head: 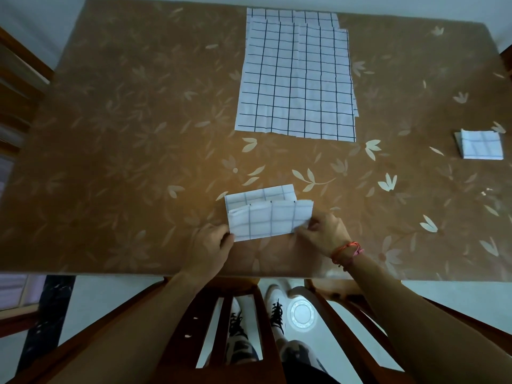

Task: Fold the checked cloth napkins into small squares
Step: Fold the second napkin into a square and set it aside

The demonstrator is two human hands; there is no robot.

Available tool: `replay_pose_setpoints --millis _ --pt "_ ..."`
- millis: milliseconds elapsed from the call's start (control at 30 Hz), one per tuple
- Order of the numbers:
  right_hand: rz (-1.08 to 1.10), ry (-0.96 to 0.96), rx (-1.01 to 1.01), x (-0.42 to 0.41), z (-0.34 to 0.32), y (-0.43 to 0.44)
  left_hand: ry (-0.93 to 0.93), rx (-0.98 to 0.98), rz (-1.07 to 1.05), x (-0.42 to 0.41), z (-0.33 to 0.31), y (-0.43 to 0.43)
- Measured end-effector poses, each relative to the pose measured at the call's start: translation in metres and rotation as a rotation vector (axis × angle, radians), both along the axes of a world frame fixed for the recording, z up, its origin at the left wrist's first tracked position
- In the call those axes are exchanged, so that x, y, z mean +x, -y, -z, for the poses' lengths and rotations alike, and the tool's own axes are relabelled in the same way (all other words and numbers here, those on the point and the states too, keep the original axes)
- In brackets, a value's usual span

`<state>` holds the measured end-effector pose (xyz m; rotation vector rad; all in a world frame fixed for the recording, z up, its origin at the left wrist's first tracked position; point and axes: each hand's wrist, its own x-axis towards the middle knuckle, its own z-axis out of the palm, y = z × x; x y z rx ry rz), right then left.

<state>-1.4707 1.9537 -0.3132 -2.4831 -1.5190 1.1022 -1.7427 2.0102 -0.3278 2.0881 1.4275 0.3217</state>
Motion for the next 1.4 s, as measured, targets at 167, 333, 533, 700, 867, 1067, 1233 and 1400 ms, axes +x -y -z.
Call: replay_pose_setpoints --millis 167,333,533,700,867,1067,1233,1400 --pt "0.087 -0.09 0.229 -0.005 -0.006 -0.02 0.05 -0.01 -0.088 0.005 -0.002 -0.004" --pt "0.121 -0.089 0.224 -0.006 -0.002 -0.032 0.045 -0.065 -0.165 0.009 -0.002 -0.008" --pt "0.084 -0.057 0.205 -0.005 0.0 -0.043 -0.117 0.295 0.098 0.006 0.002 -0.008" --pt "0.082 0.009 0.184 -0.004 0.0 -0.05 -0.222 0.268 0.244 0.01 0.011 -0.01" --pt "0.101 0.051 0.147 -0.004 0.0 -0.054 -0.34 0.189 0.29 0.008 0.017 -0.018" --pt "0.102 0.11 0.141 -0.005 0.005 -0.054 -0.392 0.138 0.294 0.001 0.022 -0.022" --pt "0.112 0.198 0.342 -0.02 -0.003 -0.045 -0.41 0.154 0.296 0.002 0.023 -0.022" --pt "-0.419 0.175 0.588 -0.07 0.006 -0.027 -0.439 0.128 0.272 0.003 0.025 -0.02"
